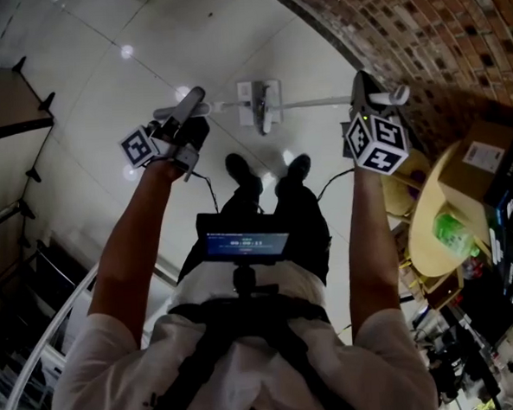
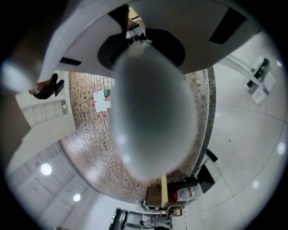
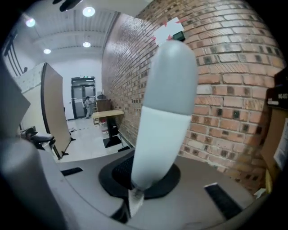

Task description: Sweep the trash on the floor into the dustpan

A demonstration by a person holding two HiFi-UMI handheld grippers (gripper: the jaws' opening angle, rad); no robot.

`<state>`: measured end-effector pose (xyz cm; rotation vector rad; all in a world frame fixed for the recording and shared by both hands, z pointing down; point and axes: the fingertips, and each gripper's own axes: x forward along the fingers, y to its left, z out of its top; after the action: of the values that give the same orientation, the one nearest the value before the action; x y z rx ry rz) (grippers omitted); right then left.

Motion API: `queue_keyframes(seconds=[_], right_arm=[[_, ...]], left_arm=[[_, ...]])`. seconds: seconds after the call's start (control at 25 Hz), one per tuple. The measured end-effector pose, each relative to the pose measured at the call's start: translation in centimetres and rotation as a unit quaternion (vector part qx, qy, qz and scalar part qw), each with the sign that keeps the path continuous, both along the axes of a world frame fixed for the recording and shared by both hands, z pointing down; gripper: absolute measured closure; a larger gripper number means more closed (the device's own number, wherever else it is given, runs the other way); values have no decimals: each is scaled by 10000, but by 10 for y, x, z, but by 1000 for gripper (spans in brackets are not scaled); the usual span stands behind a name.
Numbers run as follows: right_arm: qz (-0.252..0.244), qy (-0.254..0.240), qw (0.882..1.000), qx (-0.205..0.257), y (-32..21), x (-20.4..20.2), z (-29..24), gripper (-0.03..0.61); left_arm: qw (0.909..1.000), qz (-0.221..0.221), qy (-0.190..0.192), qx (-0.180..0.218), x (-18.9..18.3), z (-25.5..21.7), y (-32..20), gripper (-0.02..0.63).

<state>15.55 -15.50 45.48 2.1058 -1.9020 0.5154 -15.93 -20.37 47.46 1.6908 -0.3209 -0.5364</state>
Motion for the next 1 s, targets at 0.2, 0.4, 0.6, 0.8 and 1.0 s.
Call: queue_keyframes(seconds=[0.2, 0.4, 0.6, 0.8, 1.0], right_arm=[[-38, 441, 9990, 48, 5, 28, -29, 578], [9, 871, 9962, -84, 11, 91, -33, 578], [-50, 1378, 9902, -195, -10, 156, -36, 578], [-336, 1725, 9840, -295, -49, 201, -32, 578], [-886, 1649, 9803, -628, -80, 198, 15, 578]], left_arm=[[9985, -247, 483, -16, 5, -18, -3, 594], [9985, -230, 473, 128, 26, -25, -2, 591], [9985, -388, 332, 202, 52, -31, -5, 591], [9983, -471, 312, 151, 87, -35, -9, 591], [9990, -408, 184, -5, 117, -28, -13, 592]])
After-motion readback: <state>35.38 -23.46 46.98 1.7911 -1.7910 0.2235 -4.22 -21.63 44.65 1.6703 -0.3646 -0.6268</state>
